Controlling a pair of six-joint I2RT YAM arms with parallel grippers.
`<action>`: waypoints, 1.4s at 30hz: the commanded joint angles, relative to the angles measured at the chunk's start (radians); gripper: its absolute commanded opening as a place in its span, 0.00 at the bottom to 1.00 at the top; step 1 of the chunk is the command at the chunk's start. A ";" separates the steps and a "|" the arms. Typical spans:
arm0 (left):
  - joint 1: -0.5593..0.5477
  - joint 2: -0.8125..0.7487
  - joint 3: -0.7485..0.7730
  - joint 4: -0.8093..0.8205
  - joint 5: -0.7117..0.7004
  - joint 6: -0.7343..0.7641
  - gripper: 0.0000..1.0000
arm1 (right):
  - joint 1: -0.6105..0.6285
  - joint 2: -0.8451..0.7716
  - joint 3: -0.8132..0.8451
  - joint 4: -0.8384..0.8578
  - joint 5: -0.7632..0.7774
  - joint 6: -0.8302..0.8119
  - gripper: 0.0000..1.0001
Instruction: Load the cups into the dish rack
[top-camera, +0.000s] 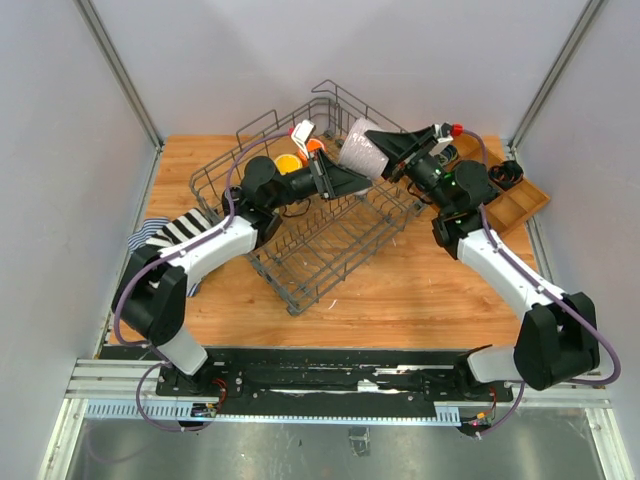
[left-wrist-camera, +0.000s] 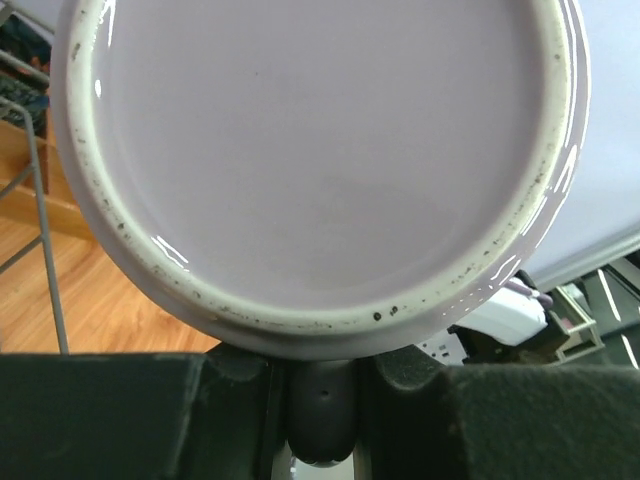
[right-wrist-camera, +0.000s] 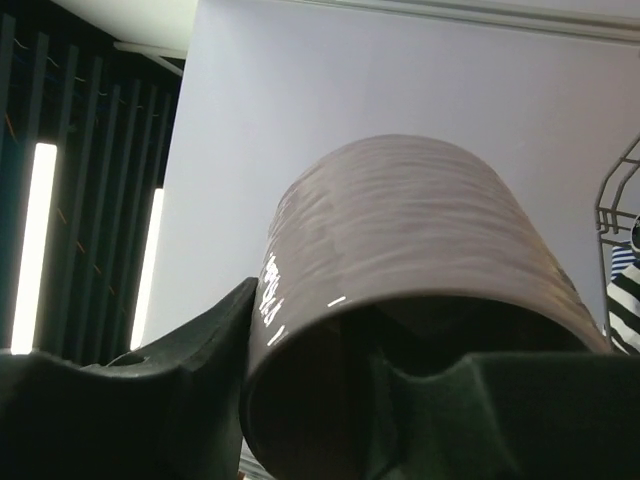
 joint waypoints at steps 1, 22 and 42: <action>-0.020 -0.126 0.008 -0.101 -0.100 0.149 0.00 | -0.028 -0.057 -0.039 -0.012 -0.032 -0.117 0.43; -0.037 -0.111 0.210 -0.758 -0.517 0.453 0.01 | -0.427 -0.318 -0.124 -0.553 -0.186 -0.555 0.78; -0.166 0.262 0.828 -1.537 -1.054 0.402 0.01 | -0.431 -0.307 0.037 -1.043 -0.126 -1.075 0.78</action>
